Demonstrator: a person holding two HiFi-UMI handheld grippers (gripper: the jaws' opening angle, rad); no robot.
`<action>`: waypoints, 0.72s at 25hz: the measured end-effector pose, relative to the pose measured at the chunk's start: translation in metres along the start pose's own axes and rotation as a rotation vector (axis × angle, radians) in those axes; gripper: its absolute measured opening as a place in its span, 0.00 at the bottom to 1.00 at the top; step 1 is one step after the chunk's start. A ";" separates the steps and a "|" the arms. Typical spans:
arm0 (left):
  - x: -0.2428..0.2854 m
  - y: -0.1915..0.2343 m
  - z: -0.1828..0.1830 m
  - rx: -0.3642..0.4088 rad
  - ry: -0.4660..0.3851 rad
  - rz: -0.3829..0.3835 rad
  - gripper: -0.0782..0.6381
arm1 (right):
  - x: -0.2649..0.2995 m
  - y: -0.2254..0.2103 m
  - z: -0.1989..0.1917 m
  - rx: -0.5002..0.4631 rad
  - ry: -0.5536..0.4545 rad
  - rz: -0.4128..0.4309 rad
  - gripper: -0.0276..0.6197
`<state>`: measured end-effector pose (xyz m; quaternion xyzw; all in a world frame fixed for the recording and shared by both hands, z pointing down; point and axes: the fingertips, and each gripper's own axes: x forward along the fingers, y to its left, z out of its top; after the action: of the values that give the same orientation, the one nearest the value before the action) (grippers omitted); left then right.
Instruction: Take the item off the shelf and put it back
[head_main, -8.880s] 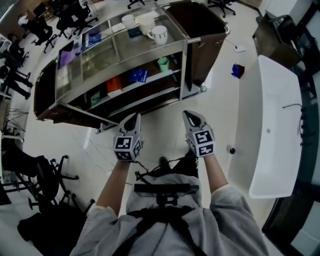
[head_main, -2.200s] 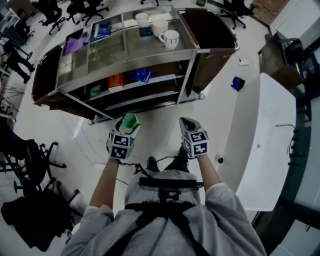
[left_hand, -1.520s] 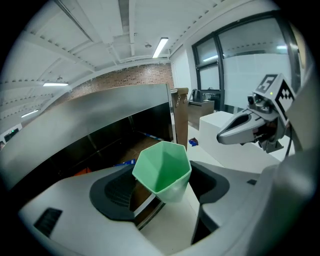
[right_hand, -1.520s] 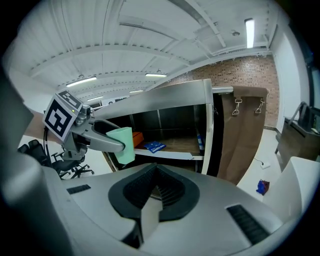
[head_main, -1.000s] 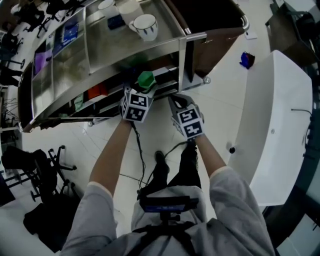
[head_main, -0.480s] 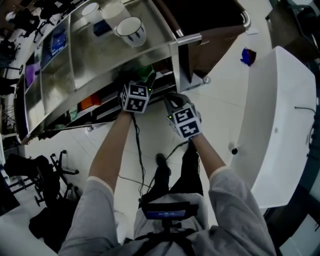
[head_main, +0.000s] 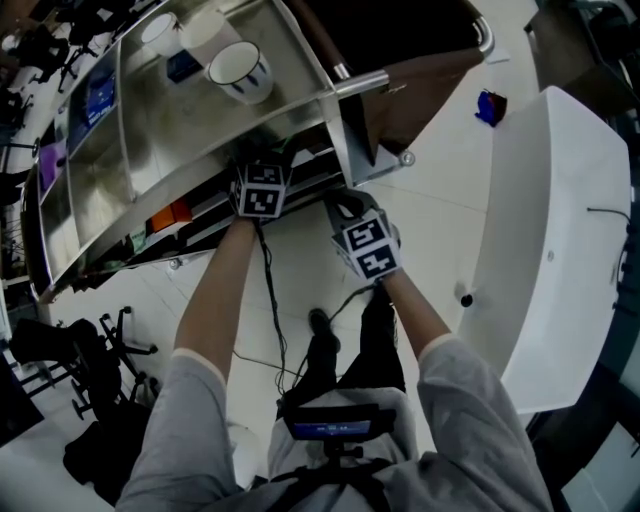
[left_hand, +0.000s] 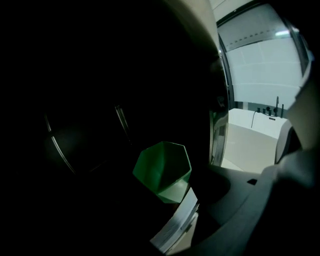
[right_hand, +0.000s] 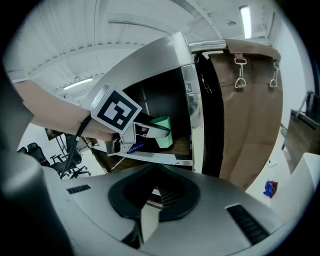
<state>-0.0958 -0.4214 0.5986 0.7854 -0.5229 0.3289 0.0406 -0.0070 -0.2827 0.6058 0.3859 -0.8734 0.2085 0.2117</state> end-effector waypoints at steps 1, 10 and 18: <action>0.001 0.001 0.000 -0.004 0.001 0.003 0.58 | 0.000 0.000 0.000 0.000 0.001 0.001 0.06; 0.014 -0.002 -0.014 -0.032 0.013 0.001 0.58 | 0.002 -0.002 -0.002 0.005 0.000 0.003 0.06; 0.020 -0.003 -0.021 -0.053 0.014 0.027 0.59 | 0.000 -0.007 -0.007 0.016 0.002 0.003 0.06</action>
<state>-0.0988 -0.4274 0.6273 0.7744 -0.5418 0.3211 0.0604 -0.0003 -0.2831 0.6123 0.3859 -0.8721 0.2161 0.2094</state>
